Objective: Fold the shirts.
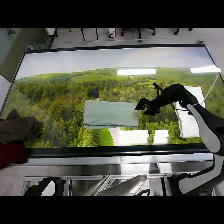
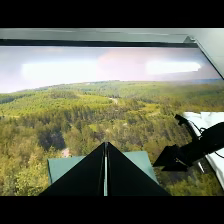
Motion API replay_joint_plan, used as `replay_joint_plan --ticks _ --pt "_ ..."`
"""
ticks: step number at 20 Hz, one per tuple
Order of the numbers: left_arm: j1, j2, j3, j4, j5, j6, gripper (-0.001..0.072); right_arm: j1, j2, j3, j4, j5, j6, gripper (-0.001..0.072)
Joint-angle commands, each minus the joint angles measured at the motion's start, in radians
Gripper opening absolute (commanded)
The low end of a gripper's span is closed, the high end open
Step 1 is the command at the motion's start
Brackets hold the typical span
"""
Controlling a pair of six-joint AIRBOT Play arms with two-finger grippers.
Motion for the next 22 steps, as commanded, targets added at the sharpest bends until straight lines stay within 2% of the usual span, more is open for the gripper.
replay_joint_plan --ticks 1,5,6,7,8,11,15,22 --pt "0.001 0.001 0.000 0.000 0.020 -0.010 0.0016 0.039 -0.072 -0.007 0.056 0.010 -0.046 0.0704" --pt "0.001 0.000 0.000 0.000 0.020 -0.020 0.0016 0.102 -0.106 -0.006 0.072 0.037 -0.042 0.0701" --pt "0.001 0.000 0.000 0.000 0.022 -0.020 0.0017 0.115 -0.112 -0.006 0.078 0.041 -0.043 0.0536" --pt "0.001 0.000 0.000 0.000 0.027 -0.020 0.0017 0.125 -0.112 -0.006 0.083 0.055 -0.048 0.0199" --pt "0.001 0.000 0.000 0.001 0.037 -0.020 0.0017 0.129 -0.112 0.000 0.091 0.060 -0.050 0.0038" --pt "0.001 0.001 0.000 0.000 0.053 -0.020 0.0017 0.122 -0.090 0.068 0.109 -0.001 -0.048 0.0028" --pt "0.001 0.000 0.000 0.000 0.053 -0.020 0.0016 0.079 0.053 0.187 0.108 -0.017 -0.030 0.0027" --pt "0.001 0.000 0.000 0.000 0.052 -0.020 0.0016 -0.179 0.191 0.466 0.108 -0.032 0.027 0.0027"
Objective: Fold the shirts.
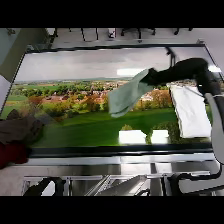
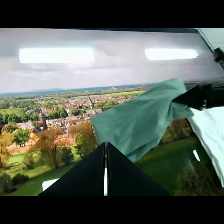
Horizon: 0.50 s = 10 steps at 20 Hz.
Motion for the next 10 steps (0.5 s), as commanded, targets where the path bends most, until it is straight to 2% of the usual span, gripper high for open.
replay_joint_plan --ticks 1,4,7,10 --pt "0.001 0.000 0.000 0.000 0.001 0.002 0.0017 -0.151 0.038 0.137 0.003 -0.007 0.031 0.0026" --pt "0.001 0.000 0.000 0.000 -0.001 0.002 0.0017 -0.299 0.038 0.185 0.003 0.054 0.041 0.0026" --pt "0.001 0.000 0.000 0.001 -0.014 0.002 0.0016 -0.445 0.032 0.188 0.007 0.182 0.033 0.0026" --pt "0.001 0.000 0.000 0.001 -0.014 0.002 0.0017 -0.533 0.012 0.189 0.014 0.212 -0.055 0.0027"
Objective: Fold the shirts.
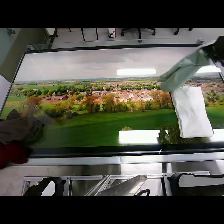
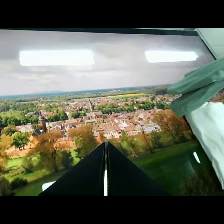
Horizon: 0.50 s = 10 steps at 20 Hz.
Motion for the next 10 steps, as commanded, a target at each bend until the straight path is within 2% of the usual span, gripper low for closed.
replay_joint_plan --ticks 1,4,8,10 --pt "0.001 0.000 0.000 0.001 -0.005 0.001 0.0017 -0.109 -0.017 0.011 0.008 0.082 -0.096 0.0026" --pt "0.001 0.000 0.000 0.000 -0.005 0.001 0.0016 -0.116 -0.038 0.011 0.031 0.180 -0.122 0.0026" --pt "0.001 0.000 0.000 0.000 -0.005 0.001 0.0016 -0.095 -0.072 0.022 0.140 0.328 -0.129 0.0025" --pt "0.001 0.000 0.000 0.001 -0.005 0.001 0.0016 -0.082 -0.088 0.045 0.153 0.352 -0.128 0.0024"
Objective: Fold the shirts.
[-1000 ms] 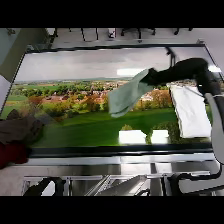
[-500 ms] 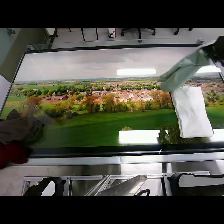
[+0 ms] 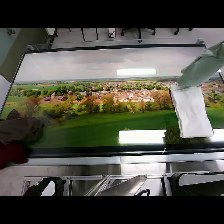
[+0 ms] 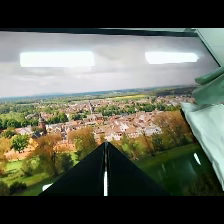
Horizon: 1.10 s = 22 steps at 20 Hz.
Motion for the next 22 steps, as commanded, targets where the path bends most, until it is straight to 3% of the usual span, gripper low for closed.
replay_joint_plan --ticks 1,4,7,12,17,22 --pt "0.001 0.000 0.000 0.000 0.001 -0.001 0.0017 0.012 -0.026 0.028 0.049 0.082 -0.011 0.0025" --pt "0.001 0.000 0.000 0.000 0.001 -0.002 0.0017 0.011 -0.033 0.028 0.043 0.032 -0.011 0.0026" --pt "0.001 0.000 0.000 0.000 0.002 -0.002 0.0016 0.011 -0.050 0.027 0.025 -0.109 -0.002 0.0026" --pt "0.001 0.000 0.000 0.000 0.040 -0.002 0.0017 0.012 -0.022 0.019 -0.058 -0.273 0.180 0.0026" --pt "0.001 0.000 0.000 -0.002 0.107 -0.002 0.0016 0.023 0.075 0.018 -0.430 -0.408 0.477 0.0025" --pt "0.001 0.000 0.000 -0.006 0.094 -0.026 0.0017 0.025 0.156 -0.052 -0.529 -0.549 0.548 0.0026"
